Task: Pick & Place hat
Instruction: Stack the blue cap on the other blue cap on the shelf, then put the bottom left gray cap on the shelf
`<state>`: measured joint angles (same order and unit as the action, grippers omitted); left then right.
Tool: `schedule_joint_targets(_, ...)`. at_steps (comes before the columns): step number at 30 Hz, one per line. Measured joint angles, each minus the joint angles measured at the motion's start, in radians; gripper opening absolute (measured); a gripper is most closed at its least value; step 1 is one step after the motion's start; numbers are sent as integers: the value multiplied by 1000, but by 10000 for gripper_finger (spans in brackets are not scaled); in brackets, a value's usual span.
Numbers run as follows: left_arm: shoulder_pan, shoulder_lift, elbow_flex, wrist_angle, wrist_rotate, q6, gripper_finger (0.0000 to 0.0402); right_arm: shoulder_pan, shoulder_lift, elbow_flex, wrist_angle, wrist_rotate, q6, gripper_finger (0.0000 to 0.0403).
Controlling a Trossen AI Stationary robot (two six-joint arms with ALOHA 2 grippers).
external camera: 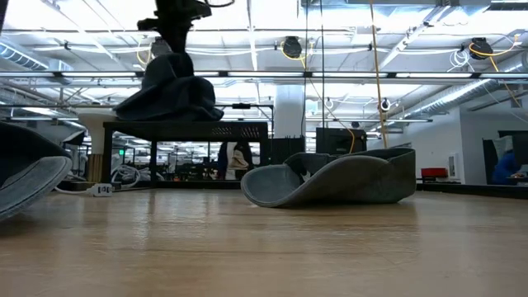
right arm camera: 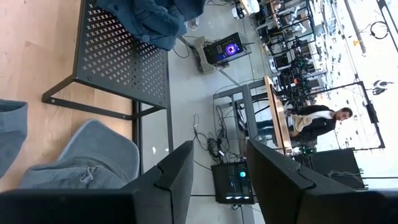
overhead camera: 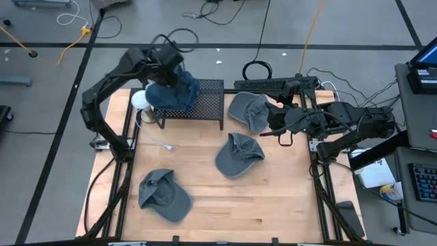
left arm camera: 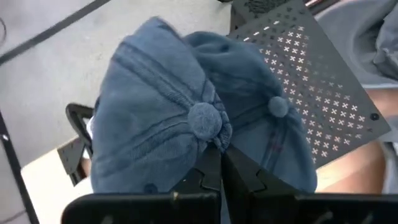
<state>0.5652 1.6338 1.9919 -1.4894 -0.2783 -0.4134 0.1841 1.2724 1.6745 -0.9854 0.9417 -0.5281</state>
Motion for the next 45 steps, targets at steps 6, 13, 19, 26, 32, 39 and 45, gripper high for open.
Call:
schedule_joint_targets(6, -33, 86, 0, 0, -34, 16, 0, 0, 0, 0, 0, -1, 1, 139)
schedule_joint_targets(13, -66, 170, 0, -2, -33, 26, 0, 0, 0, 0, 0, -2, 8, 139)
schedule_joint_targets(19, -67, 194, 0, -15, -11, 46, 3, 0, 0, 0, 0, -2, 9, 139)
schedule_joint_targets(26, -66, 171, 0, 1, 40, 90, 76, 0, 0, 0, 0, -3, 9, 139)
schedule_joint_targets(32, -66, 92, 1, 44, 53, 73, 203, 0, 0, 0, 1, -4, 9, 139)
schedule_joint_targets(39, -71, -22, 1, 58, 130, 68, 311, 0, 0, 0, 0, -4, 77, 139)
schedule_joint_targets(45, -123, -136, 1, 162, 159, 99, 349, 0, 0, 0, 0, -4, 161, 143)
